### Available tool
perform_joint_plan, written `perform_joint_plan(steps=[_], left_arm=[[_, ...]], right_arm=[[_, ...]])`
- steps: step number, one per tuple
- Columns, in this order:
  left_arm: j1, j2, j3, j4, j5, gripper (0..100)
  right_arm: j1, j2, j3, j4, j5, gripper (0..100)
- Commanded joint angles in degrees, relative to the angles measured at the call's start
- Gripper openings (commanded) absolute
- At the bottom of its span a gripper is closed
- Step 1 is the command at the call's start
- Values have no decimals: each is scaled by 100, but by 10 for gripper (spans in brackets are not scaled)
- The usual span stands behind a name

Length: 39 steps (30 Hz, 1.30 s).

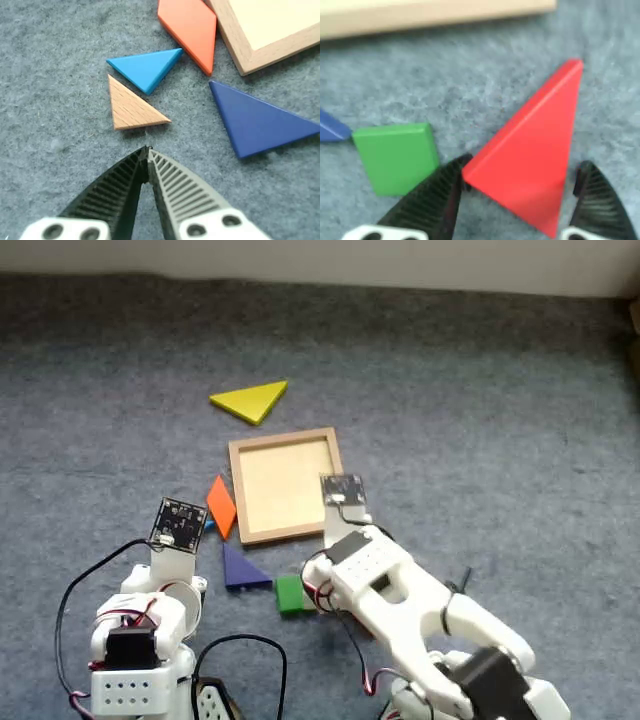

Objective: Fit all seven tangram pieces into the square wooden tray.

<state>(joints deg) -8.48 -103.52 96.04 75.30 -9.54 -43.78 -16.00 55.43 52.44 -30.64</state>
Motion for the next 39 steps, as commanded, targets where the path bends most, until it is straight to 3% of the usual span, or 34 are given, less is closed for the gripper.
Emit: perform_joint_plan(steps=[1,9,21,29,39], left_arm=[[31,-31,110,26,-18,7],[31,-31,110,26,-18,7],[31,-31,110,26,-18,7],[31,-31,110,26,-18,7],[31,-31,110,26,-18,7]], right_arm=[[75,4,-189,127,26,325],[119,-277,-215,400,18,325],[110,277,-224,-242,26,323],[277,268,-224,-242,440,111],[558,268,-224,-233,677,88]])
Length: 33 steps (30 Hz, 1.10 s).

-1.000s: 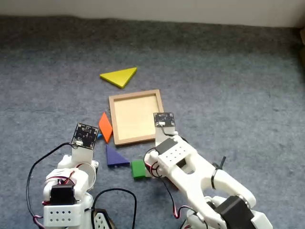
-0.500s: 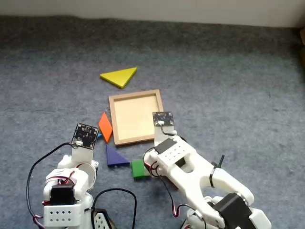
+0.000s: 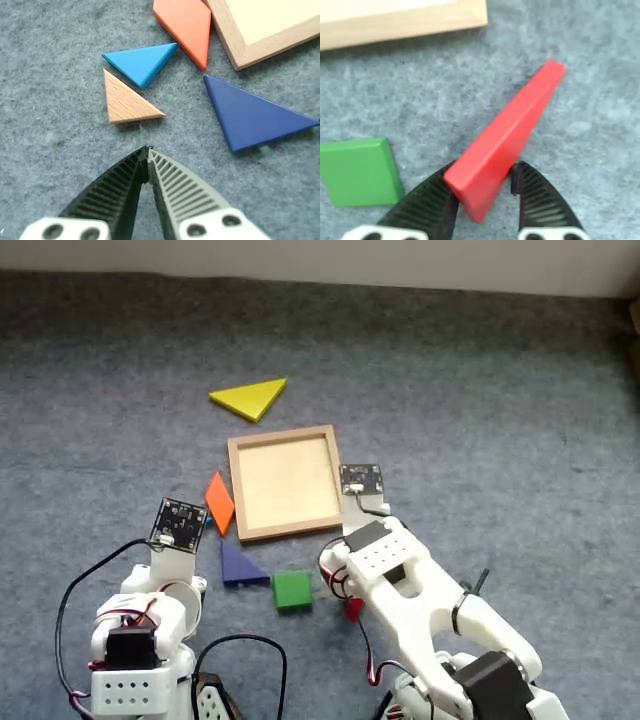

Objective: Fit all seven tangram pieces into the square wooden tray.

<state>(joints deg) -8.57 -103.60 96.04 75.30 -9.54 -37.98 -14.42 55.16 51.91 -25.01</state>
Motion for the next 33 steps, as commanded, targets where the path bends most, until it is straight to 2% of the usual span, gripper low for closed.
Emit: perform_joint_plan(steps=[1,7,10,16,21,29,33], left_arm=[[40,-22,110,26,-18,7],[40,-22,110,26,-18,7],[40,-22,110,26,-18,7],[40,-22,110,26,-18,7],[40,-22,110,26,-18,7],[40,-22,110,26,-18,7],[40,-22,110,26,-18,7]], right_arm=[[-22,110,-198,-180,114,87],[-22,48,-198,57,176,62],[-22,-462,-198,215,607,2],[268,-1622,-13,224,1108,5],[646,-2088,57,207,1829,5],[804,-1859,-488,-391,2998,5],[804,-989,-1323,-391,3068,5]])
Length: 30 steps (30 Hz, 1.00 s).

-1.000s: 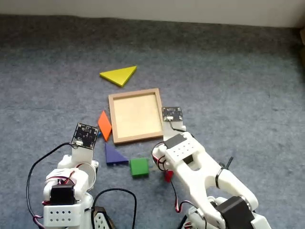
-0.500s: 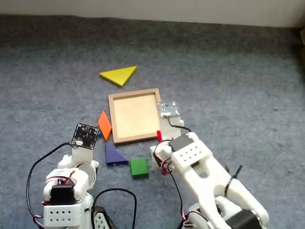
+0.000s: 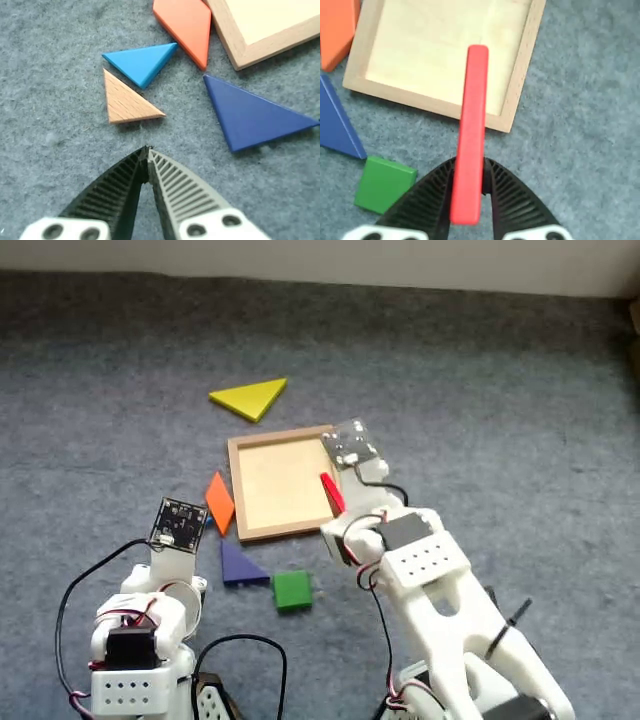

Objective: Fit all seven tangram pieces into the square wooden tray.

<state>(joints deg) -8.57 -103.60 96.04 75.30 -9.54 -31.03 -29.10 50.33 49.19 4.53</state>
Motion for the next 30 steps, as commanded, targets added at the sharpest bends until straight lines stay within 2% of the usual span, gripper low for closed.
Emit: perform_joint_plan(steps=[1,11,21,23,27,30], left_arm=[[40,-22,110,26,-18,7],[40,-22,110,26,-18,7],[40,-22,110,26,-18,7],[40,-22,110,26,-18,7],[40,-22,110,26,-18,7],[40,-22,110,26,-18,7]], right_arm=[[110,734,-1095,-119,114,5],[189,2949,-3380,-119,149,5],[391,4453,-4558,-110,149,8],[391,4470,-4673,4,141,34],[338,4470,-5138,831,114,149],[259,4488,-5508,1244,114,163]])
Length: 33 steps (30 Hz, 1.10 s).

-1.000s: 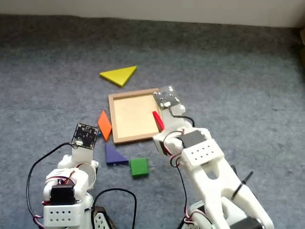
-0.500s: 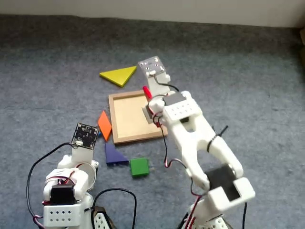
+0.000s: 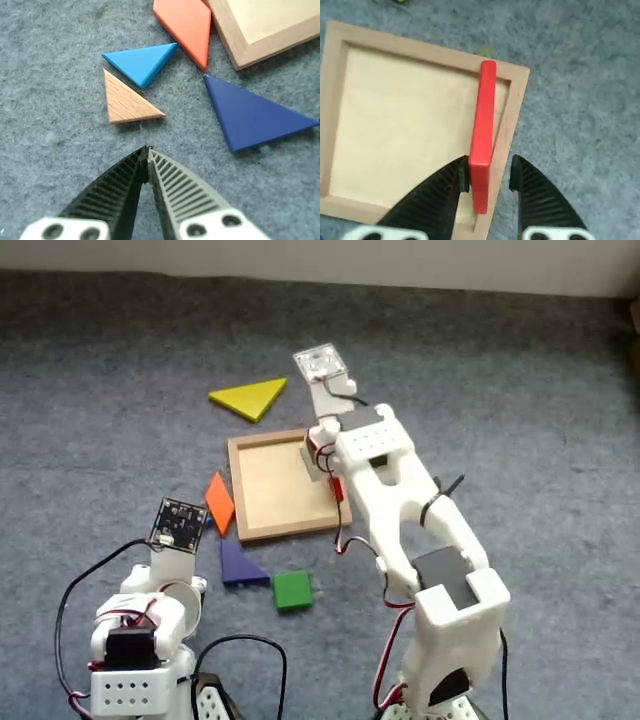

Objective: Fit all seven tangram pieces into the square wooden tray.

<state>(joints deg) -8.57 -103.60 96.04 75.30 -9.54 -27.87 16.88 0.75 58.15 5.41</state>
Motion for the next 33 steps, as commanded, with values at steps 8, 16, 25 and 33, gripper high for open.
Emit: perform_joint_plan(steps=[8,16,25,33], left_arm=[[40,-22,110,26,-18,7],[40,-22,110,26,-18,7],[40,-22,110,26,-18,7],[40,-22,110,26,-18,7]], right_arm=[[-391,-92,-690,374,26,163],[-796,-127,-690,418,26,163],[-875,-127,-716,382,26,163],[-1209,198,-708,-699,18,113]])
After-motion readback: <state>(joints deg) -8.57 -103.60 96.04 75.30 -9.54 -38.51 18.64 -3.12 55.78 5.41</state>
